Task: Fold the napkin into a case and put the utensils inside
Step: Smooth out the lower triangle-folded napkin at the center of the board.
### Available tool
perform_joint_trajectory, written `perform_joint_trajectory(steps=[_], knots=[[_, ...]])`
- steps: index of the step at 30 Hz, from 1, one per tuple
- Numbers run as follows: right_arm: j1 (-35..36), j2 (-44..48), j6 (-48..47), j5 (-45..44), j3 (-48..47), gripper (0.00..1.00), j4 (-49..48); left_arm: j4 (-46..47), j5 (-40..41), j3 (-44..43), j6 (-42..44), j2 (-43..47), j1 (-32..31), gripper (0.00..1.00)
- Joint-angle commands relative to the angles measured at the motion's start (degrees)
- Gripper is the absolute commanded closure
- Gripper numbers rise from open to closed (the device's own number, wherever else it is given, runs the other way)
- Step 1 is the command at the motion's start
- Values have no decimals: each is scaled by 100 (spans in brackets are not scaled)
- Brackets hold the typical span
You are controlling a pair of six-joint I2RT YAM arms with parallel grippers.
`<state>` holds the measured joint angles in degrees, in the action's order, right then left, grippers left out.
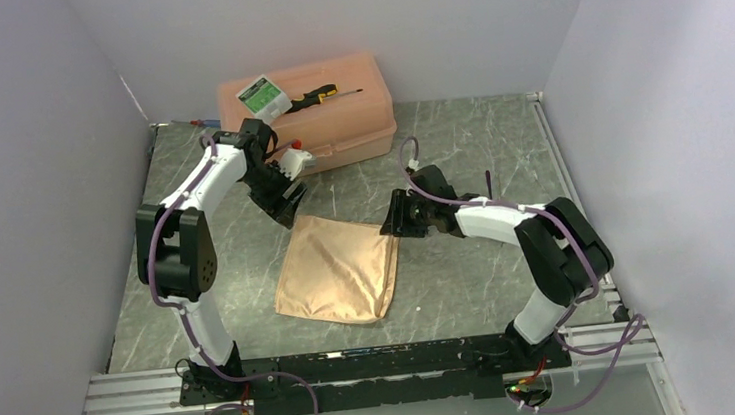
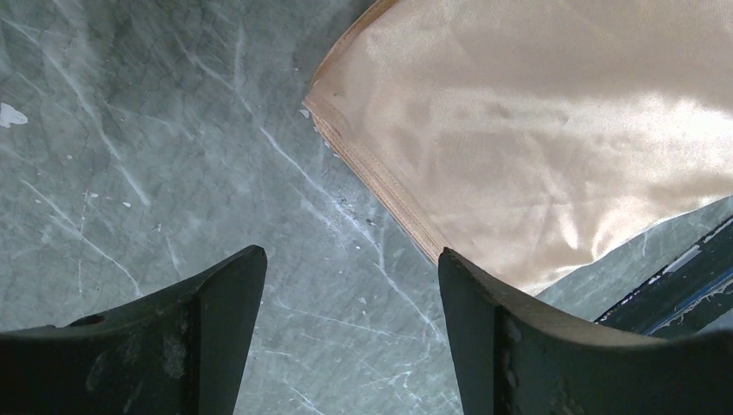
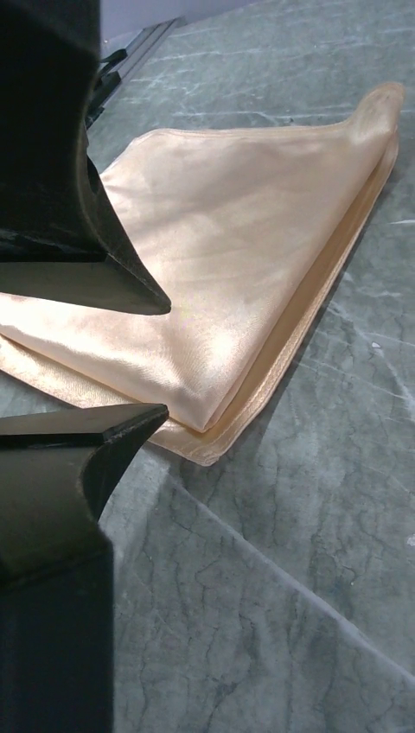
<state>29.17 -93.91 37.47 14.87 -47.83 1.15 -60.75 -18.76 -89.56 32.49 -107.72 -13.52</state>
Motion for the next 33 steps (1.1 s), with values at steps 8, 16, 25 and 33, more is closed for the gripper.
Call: perform_joint_trajectory(steps=[8, 16, 25, 33], knots=[[-26, -318, 22, 36, -130, 54, -244, -73, -138, 13, 62, 298, 16, 22], [-25, -360, 133, -23, -157, 72, -404, -25, -88, 59, 64, 295, 16, 22], [-32, -53, -25, -282, -296, 100, -185, 26, -102, 138, 35, 227, 16, 23], [-54, 82, -235, -264, -476, 100, 35, 89, -174, 92, -36, 119, 7, 24]])
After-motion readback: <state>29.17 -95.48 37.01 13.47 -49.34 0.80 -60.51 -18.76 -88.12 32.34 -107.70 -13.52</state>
